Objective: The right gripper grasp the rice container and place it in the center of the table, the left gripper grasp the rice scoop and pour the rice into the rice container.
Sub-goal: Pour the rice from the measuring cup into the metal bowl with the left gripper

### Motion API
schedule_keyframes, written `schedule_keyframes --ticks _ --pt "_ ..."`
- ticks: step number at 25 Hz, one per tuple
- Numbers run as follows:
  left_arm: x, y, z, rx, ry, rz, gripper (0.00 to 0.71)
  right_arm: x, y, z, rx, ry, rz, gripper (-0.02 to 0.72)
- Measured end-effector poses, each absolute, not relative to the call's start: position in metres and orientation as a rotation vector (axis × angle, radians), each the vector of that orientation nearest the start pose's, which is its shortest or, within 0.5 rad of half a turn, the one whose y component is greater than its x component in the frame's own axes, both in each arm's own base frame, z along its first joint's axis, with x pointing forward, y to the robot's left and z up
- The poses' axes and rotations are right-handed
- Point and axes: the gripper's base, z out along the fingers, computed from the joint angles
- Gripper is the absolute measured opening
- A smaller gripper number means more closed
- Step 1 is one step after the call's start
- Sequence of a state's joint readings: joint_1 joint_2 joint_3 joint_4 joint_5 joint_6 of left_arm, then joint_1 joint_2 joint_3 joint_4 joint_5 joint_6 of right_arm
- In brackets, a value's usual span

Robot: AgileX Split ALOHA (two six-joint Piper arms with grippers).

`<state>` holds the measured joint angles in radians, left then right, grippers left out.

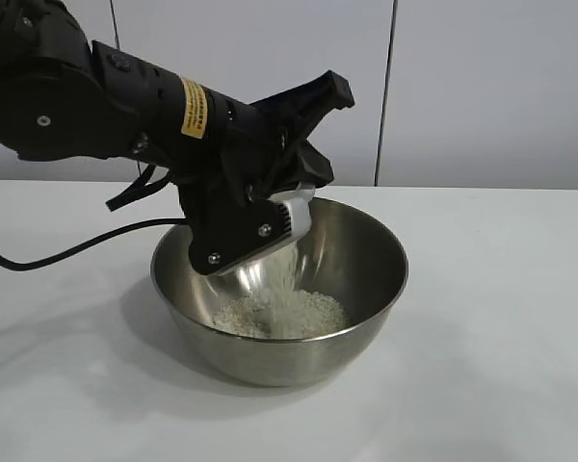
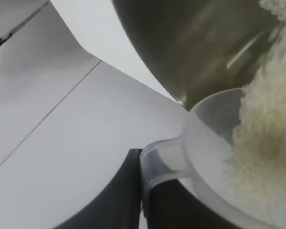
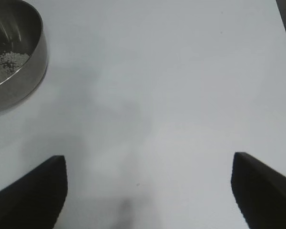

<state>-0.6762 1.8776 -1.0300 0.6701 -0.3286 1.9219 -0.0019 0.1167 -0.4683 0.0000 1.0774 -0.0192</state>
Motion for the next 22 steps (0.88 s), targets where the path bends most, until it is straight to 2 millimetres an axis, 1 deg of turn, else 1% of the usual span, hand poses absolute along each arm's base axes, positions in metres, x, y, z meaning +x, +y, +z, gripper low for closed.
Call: schedule_keyframes --ticks 6,8,22 --pt "0.2959 -0.2624 0.1777 2.223 -0.428 0.962 0.002 0.0147 0.0000 0.2664 -0.019 2.208 -0.012 0.639" --pt "0.2955 -0.2622 0.1770 2.230 -0.459 0.966 0.002 0.0147 0.0000 0.2664 -0.019 2.208 -0.012 0.639" --pt "0.2953 -0.2619 0.1764 2.237 -0.474 0.966 0.002 0.0147 0.0000 0.2664 -0.019 2.208 -0.012 0.639"
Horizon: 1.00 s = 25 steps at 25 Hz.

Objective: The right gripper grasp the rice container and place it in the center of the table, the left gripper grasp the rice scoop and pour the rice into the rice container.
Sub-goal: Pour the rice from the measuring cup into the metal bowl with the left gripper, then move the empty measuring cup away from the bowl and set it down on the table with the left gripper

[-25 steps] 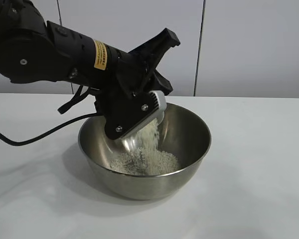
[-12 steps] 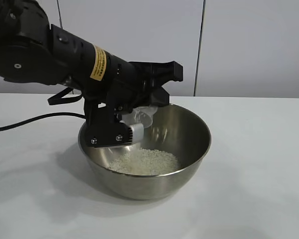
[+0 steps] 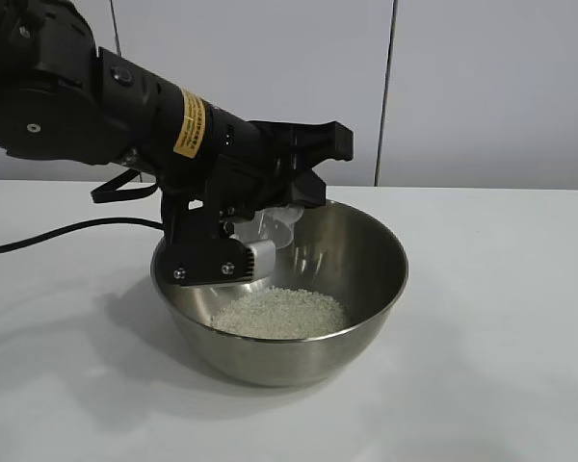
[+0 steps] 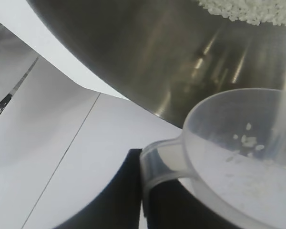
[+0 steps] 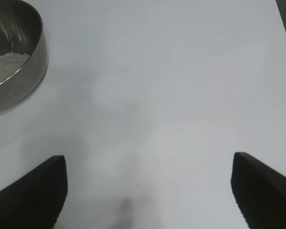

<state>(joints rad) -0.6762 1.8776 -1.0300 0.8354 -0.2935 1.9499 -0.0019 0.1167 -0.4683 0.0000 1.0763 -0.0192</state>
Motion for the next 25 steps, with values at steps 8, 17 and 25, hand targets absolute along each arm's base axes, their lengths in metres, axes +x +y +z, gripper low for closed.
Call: schedule_keyframes --ticks 8,17,25 --pt "0.295 -0.262 0.176 2.239 -0.417 0.941 0.002 0.015 0.000 0.266 -0.019 2.208 -0.012 0.639" --pt "0.289 -0.274 0.190 1.983 0.168 0.543 0.002 0.015 0.000 0.266 -0.019 2.209 -0.012 0.639" --pt "0.285 -0.282 0.211 1.432 0.950 -0.247 0.002 0.015 0.000 0.266 -0.019 2.209 -0.012 0.639"
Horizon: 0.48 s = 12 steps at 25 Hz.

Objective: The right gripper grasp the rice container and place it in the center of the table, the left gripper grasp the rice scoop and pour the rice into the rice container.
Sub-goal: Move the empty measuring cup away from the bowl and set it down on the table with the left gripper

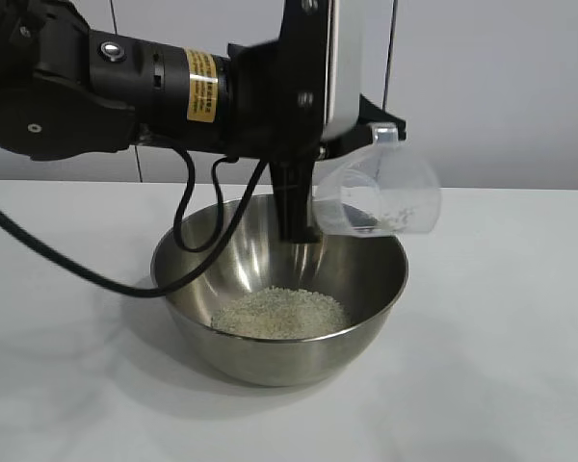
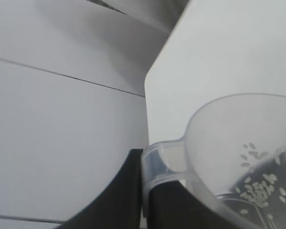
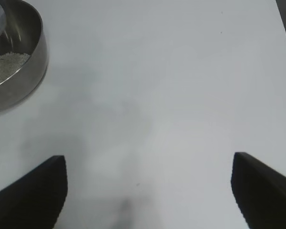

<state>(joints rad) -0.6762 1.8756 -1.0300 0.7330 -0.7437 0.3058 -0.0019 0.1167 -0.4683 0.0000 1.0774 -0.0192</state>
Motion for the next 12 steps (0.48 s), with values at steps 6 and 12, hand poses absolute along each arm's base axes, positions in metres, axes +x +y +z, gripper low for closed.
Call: schedule_keyframes --ticks 6,12 --pt "0.292 -0.260 0.258 1.033 1.157 -0.384 0.002 0.015 0.000 0.266 -0.019 2.209 -0.012 0.639" --pt "0.288 -0.171 0.289 0.609 1.300 -0.298 0.002 0.015 0.000 0.266 -0.019 2.209 -0.012 0.639"
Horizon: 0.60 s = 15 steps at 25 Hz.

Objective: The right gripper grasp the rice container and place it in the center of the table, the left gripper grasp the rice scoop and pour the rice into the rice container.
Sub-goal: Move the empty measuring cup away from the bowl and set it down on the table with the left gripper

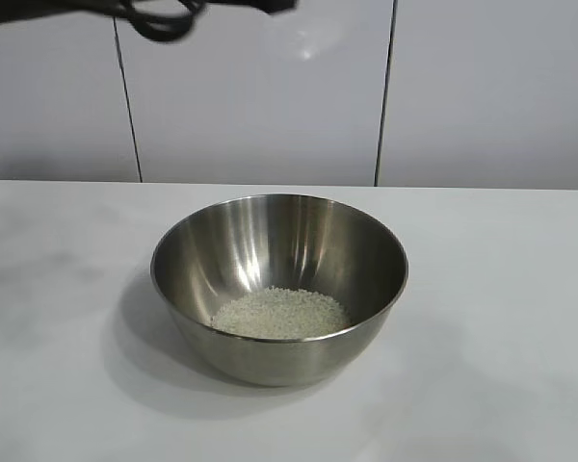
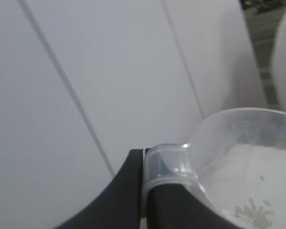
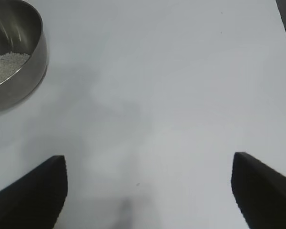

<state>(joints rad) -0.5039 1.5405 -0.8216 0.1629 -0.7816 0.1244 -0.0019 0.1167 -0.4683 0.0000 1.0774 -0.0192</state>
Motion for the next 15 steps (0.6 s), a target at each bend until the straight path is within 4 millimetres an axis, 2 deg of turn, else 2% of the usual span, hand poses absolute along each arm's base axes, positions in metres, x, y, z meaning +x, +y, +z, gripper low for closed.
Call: schedule_keyframes --ticks 1,3,5,8,11,15 --pt "0.286 -0.152 0.288 0.553 1.316 -0.267 0.002 0.015 0.000 0.266 -0.019 2.209 -0.012 0.639" --pt "0.278 -0.116 0.275 0.474 1.370 -0.204 0.002 0.015 0.000 0.266 -0.019 2.208 -0.012 0.639" --pt "0.268 -0.089 0.259 0.417 1.421 -0.154 0.002 0.015 0.000 0.266 -0.019 2.208 -0.012 0.639" --pt "0.254 -0.057 0.223 0.339 1.503 -0.095 0.002 0.015 0.000 0.266 -0.019 2.208 -0.012 0.639" --pt "0.248 -0.039 0.189 0.258 1.573 -0.104 0.002 0.015 0.000 0.266 -0.019 2.208 -0.012 0.639" --pt "0.258 -0.038 0.145 0.231 1.732 -0.181 0.002 0.015 0.000 0.266 -0.019 2.208 -0.012 0.639"
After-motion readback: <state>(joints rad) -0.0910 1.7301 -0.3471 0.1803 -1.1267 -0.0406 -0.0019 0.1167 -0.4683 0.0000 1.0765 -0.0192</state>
